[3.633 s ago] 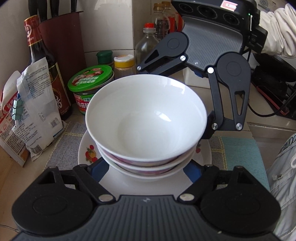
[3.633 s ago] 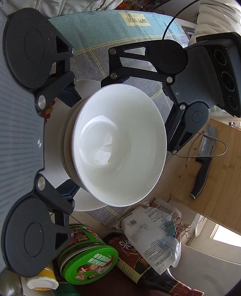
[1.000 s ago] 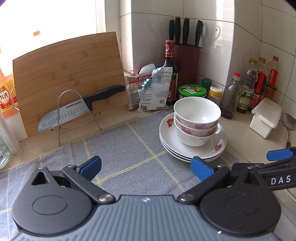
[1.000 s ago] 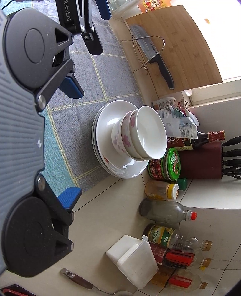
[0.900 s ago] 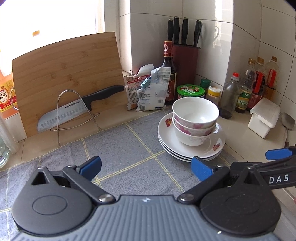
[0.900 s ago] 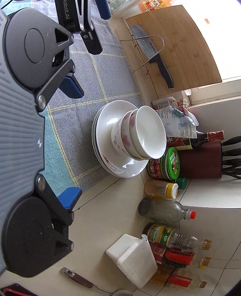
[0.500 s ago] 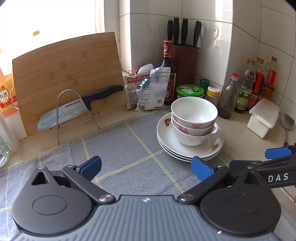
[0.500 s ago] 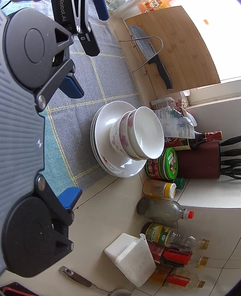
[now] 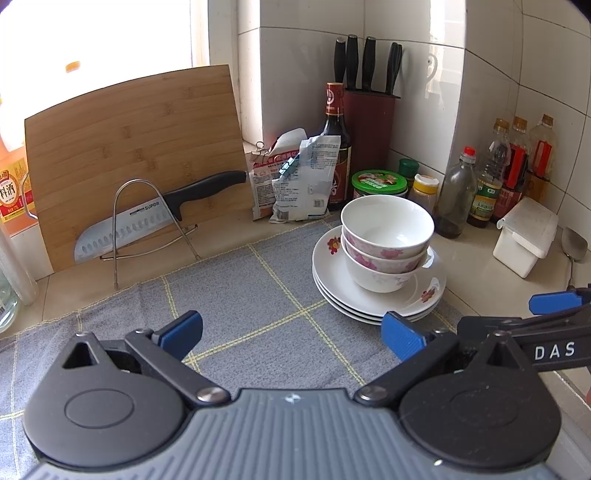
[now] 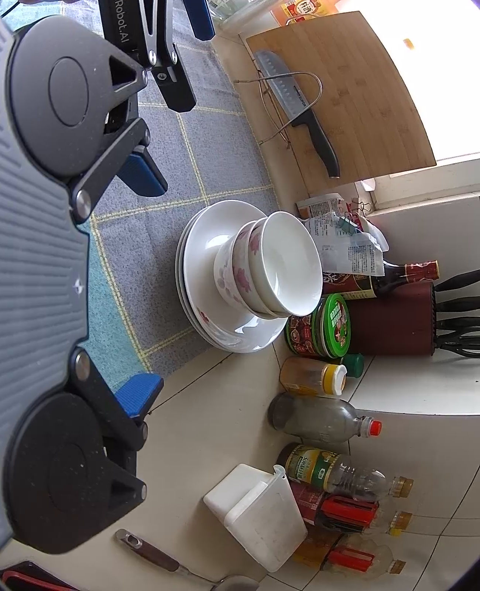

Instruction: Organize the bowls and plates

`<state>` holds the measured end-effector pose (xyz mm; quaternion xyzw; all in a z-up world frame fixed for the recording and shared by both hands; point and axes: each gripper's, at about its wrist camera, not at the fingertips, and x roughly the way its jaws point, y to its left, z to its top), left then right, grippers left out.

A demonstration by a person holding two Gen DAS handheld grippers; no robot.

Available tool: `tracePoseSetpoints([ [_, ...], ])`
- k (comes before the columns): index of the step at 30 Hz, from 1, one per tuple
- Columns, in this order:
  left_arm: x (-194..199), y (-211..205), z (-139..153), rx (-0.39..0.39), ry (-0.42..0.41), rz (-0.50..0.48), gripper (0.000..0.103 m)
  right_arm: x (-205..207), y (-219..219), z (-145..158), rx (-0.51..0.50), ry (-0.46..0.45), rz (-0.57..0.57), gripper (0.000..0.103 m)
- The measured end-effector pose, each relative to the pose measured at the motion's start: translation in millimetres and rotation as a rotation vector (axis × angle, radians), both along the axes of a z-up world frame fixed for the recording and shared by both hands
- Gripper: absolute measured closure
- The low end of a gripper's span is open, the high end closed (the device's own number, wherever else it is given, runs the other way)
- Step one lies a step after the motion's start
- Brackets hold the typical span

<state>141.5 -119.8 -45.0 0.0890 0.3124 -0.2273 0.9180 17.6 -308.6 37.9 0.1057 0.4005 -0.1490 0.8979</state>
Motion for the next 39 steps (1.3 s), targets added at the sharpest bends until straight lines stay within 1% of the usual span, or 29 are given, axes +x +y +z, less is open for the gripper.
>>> tracePoseSetpoints([
  [39, 3.0, 3.5, -1.2, -0.004, 0.002, -0.003, 0.001, 3.5, 2.9, 2.3, -0.019, 0.003, -0.005, 0.0],
])
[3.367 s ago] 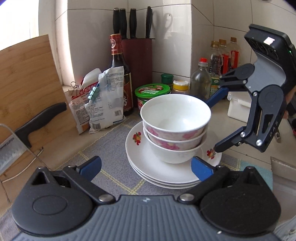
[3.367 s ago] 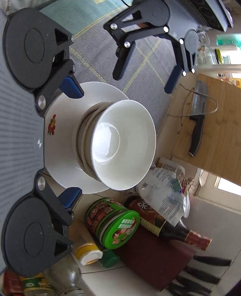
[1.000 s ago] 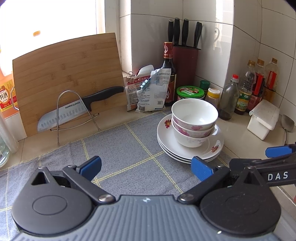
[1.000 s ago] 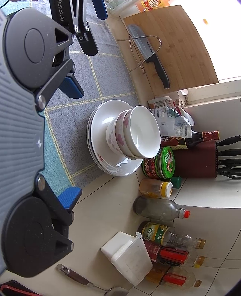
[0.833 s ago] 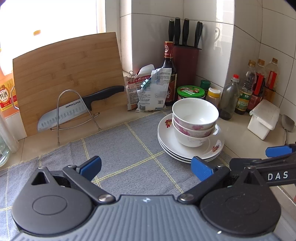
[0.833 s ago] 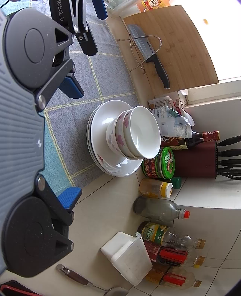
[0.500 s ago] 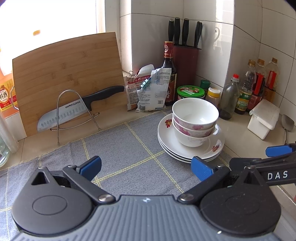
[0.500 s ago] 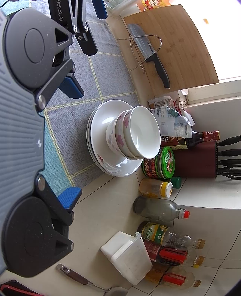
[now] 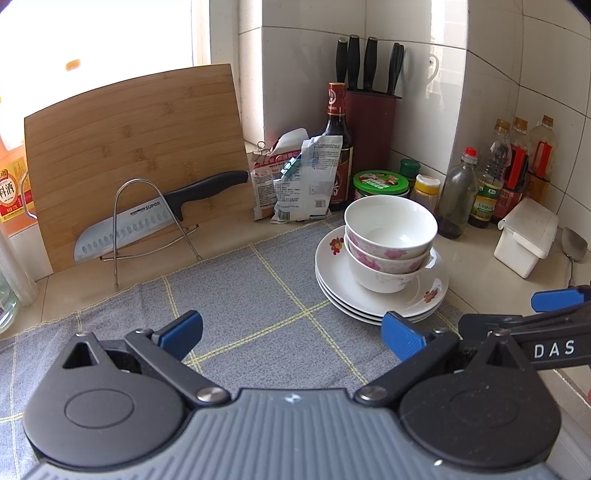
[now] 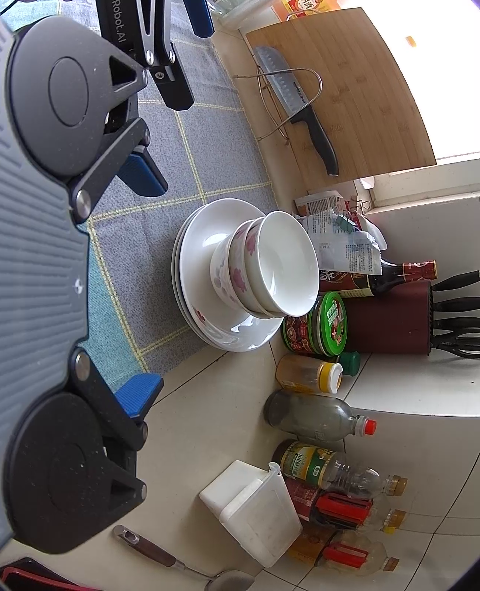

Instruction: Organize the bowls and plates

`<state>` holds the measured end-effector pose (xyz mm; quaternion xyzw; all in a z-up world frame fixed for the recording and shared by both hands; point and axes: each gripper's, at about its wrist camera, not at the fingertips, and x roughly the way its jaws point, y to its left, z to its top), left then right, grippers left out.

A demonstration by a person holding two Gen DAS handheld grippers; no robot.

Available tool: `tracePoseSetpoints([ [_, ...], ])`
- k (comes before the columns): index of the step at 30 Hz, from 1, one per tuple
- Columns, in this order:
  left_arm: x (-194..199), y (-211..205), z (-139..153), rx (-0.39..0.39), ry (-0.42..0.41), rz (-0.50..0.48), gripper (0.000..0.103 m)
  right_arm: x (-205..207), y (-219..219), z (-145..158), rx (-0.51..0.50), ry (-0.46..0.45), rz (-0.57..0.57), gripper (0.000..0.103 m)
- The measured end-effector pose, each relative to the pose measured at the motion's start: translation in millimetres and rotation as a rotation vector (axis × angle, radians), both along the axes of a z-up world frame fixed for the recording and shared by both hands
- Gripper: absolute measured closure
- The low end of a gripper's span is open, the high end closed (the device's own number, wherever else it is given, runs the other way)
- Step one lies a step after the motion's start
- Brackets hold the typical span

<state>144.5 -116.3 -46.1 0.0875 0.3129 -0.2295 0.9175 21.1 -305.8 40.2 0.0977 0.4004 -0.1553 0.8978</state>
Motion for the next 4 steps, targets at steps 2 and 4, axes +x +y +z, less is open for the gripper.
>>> tracePoseSetpoints([
  [2, 0.1, 0.2, -0.2, 0.001, -0.001, -0.001, 0.001, 0.1, -0.2, 0.0, -0.001, 0.0, 0.0, 0.0],
  [4, 0.6, -0.1, -0.2, 0.0, -0.001, -0.006, 0.001, 0.0, -1.0, 0.5, 0.0, 0.0, -0.002, 0.0],
])
